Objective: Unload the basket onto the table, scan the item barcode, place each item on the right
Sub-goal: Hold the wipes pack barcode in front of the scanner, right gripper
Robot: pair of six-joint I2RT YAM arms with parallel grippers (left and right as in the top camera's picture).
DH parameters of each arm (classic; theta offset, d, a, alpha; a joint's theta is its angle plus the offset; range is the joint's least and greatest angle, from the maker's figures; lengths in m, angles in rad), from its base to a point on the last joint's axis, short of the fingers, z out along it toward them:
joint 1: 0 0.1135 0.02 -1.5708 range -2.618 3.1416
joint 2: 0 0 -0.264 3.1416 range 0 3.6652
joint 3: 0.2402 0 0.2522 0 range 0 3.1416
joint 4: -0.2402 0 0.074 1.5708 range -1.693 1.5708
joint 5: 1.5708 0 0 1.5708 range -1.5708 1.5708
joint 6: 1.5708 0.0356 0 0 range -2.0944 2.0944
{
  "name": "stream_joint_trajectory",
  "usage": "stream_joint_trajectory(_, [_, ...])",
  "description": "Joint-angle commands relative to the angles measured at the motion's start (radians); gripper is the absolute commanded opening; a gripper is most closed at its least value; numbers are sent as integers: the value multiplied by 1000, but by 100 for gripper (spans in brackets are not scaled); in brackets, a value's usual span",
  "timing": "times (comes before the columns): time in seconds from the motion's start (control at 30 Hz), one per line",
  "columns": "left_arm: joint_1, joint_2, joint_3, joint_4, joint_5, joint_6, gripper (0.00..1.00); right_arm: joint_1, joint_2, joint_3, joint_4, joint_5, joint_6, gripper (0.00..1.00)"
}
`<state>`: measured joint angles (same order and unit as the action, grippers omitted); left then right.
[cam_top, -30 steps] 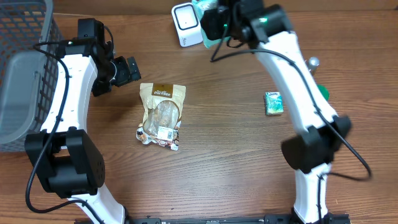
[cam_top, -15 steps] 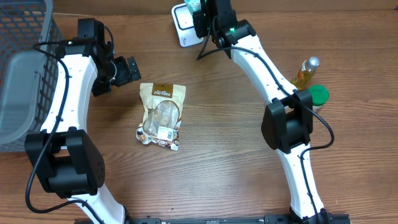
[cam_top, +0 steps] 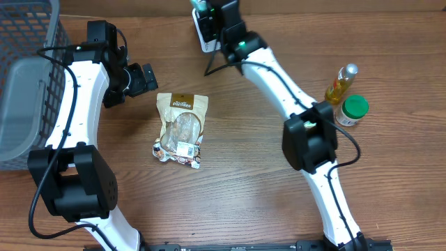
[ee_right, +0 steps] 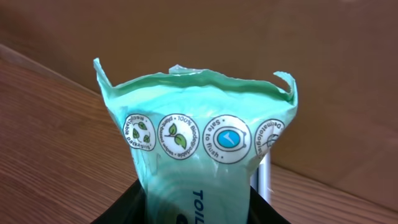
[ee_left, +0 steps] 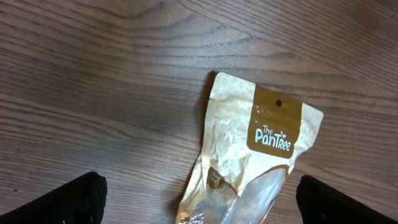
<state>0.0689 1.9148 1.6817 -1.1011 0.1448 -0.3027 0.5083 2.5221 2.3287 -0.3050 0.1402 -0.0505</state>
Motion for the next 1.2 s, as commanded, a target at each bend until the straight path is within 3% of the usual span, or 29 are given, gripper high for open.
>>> stream_joint_trajectory(0.0, [-3, -13, 10, -2, 1, 22, 100, 13, 72, 9, 53, 69, -11, 36])
stream_joint_trajectory(1.17, [-3, -13, 10, -1, 1, 22, 100, -28, 121, -13, 147, -7, 0, 39])
